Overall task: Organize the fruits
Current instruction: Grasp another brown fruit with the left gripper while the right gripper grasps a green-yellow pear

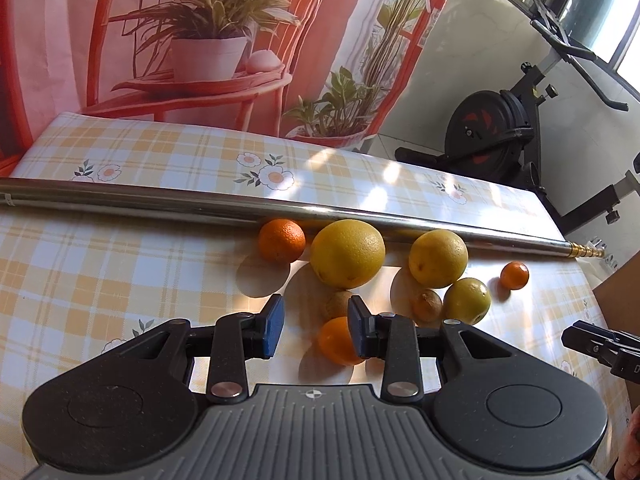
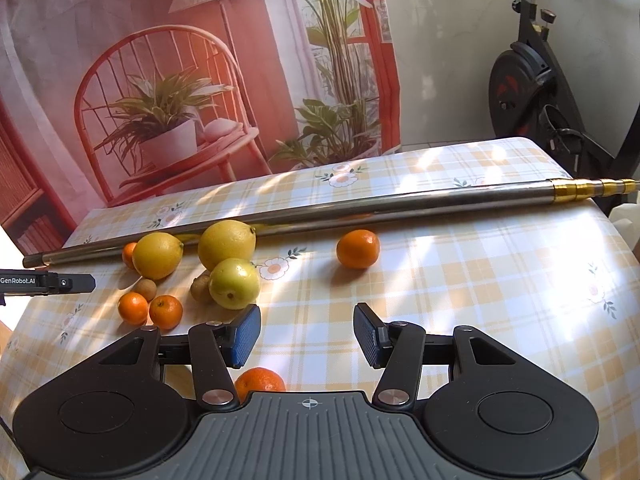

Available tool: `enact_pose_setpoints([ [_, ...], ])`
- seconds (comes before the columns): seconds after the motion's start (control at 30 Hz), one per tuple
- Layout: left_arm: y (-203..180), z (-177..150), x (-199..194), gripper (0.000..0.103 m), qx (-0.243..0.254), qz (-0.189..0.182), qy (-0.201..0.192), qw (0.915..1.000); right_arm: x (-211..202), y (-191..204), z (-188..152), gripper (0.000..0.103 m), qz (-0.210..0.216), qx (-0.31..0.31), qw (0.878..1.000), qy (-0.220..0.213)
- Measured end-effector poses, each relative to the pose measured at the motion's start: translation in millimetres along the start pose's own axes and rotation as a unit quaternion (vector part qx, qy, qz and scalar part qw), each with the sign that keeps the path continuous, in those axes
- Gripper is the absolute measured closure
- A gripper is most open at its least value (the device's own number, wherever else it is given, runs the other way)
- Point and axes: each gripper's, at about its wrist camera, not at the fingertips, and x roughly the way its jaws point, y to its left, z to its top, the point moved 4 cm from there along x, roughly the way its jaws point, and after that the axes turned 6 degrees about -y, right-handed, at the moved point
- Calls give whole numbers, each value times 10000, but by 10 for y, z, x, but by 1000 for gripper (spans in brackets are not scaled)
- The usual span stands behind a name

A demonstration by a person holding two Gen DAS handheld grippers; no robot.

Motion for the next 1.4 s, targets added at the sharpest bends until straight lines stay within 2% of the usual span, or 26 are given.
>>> enact_pose_setpoints([
  [0.13,-21,23,232,67,-214,-184,291,9992,76,2,34,54,21,18,10000,14],
  [0.23,-13,24,397,67,-329,-86,389,9987,123,0,54,54,17,6,10000,28],
  [0.33,-22,18,505,67,-321,-154,475,9982,164,-21,54,54,-13,13,10000,72],
  [0.73,-43,-6,643,65,-423,-320,648,9965,233,-88,38,54,-64,-16,9999,135],
  [0.83,-78,-18,664,69,-347,-355,648,9967,232,-86,43,54,-72,-36,9999,130],
  [0.87,-96,-24,665,76,-307,-359,661,9967,230,-88,43,54,-75,-31,9999,126],
  [1.0,-167,-47,619,76,-55,-262,624,9977,220,-89,33,54,-72,-3,9999,123],
  [1.1,-183,-21,528,76,-48,-295,491,9983,222,-95,13,54,-23,43,9999,154],
  [1.4,-313,0,281,76,459,-205,103,9987,233,-114,-22,54,-39,111,9998,188],
])
